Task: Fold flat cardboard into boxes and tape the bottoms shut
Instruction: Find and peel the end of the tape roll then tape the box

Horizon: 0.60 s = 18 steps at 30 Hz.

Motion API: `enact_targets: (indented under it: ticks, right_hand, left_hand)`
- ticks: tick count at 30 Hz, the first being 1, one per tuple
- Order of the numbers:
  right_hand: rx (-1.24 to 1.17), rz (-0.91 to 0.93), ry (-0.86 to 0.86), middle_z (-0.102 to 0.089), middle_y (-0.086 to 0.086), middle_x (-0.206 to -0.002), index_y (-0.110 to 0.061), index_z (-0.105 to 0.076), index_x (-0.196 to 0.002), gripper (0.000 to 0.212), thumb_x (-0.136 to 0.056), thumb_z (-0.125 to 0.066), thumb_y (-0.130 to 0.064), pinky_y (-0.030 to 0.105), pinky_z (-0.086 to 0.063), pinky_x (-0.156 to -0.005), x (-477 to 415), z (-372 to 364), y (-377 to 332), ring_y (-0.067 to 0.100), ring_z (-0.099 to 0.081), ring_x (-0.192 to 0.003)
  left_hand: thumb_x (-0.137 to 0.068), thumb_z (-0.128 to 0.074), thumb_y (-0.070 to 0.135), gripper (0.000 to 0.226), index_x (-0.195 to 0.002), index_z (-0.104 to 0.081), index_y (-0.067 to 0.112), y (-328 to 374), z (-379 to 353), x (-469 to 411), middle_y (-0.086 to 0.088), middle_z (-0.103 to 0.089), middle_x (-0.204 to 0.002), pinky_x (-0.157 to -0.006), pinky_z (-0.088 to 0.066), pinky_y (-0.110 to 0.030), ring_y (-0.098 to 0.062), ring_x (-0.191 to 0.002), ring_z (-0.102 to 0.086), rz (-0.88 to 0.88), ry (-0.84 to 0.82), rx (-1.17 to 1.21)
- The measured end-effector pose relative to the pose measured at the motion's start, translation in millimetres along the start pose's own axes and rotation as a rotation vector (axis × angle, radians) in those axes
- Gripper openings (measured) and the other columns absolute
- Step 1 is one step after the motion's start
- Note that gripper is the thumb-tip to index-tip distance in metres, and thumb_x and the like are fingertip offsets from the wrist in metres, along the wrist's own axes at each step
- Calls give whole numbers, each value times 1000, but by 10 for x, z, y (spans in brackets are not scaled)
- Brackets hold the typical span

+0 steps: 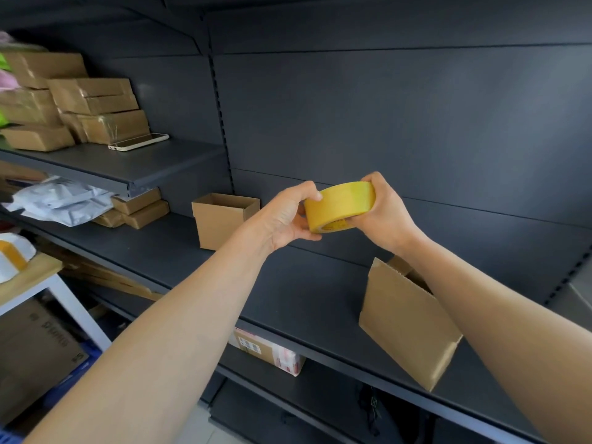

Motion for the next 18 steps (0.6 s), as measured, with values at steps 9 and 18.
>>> enact_targets:
  ticks: [9, 18]
  right_hand:
    - [23, -1, -1, -52, -10, -84, -20, -45, -99, 35, -78, -72, -14, 21, -39, -57, 9, -77, 18, 6, -52, -75]
    - [13, -39, -2, -52, -12, -82, -20, -46, -97, 33, -77, -71, -13, 18, -36, -55, 11, -134, 53, 4, -51, -72]
  left_hand:
    - [-81, -55, 19, 6, -75, -58, 18, -166, 97, 61, -10, -61, -88, -88, -50, -53, -34, -83, -64, -3, -48, -26]
    - [-88, -56, 23, 7, -94, -55, 18, -161, 135, 24, -13, -60, -104, -81, -56, -48, -34, -87, -68, 26, -47, 1]
Point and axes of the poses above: each hand's wrist, its own x-axis away from the middle knuckle, its own z-axis out of the back of the hand, y = z × x, the point moved 4 cm from there along -x, towards the middle knuckle
